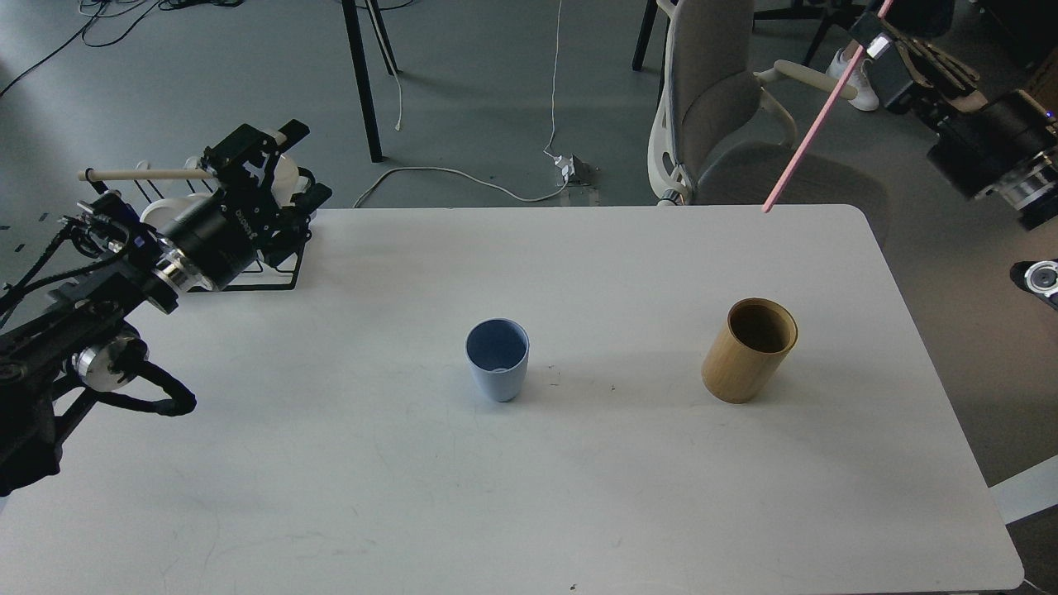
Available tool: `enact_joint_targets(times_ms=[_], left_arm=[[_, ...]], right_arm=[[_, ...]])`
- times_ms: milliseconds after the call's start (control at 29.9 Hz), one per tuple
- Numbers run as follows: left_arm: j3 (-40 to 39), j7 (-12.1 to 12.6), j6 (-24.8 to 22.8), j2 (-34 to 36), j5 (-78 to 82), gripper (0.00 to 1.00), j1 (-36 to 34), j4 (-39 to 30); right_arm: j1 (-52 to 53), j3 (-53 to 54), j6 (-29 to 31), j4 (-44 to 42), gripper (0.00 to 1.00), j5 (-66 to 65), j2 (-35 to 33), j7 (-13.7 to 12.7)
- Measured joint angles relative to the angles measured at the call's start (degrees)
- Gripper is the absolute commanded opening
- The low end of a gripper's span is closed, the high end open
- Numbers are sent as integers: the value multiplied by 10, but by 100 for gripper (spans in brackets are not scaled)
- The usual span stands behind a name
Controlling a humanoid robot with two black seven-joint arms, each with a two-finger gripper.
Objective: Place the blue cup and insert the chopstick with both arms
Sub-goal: 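Carry the straw over the blue cup and lower it inside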
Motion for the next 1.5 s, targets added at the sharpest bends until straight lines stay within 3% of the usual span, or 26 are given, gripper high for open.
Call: enact_joint_targets(times_ms=[267, 501, 802, 1036, 1504], left_arm=[[0, 0, 1, 1, -1, 95, 50, 16], [0, 0, 4, -1, -1, 95, 59, 17], [-1, 0, 4, -5, -1, 95, 59, 17], [-3, 0, 4, -6, -3, 95, 59, 17], [-2, 0, 4, -4, -17, 95, 58, 18]], right_arm=[[130, -183, -32, -160, 0, -9, 235, 0], [140, -226, -77, -257, 0, -46, 358, 0], [136, -272, -83, -281, 0, -50, 422, 0], [134, -308, -83, -317, 0, -50, 424, 0], [131, -309, -83, -306, 0, -49, 425, 0]])
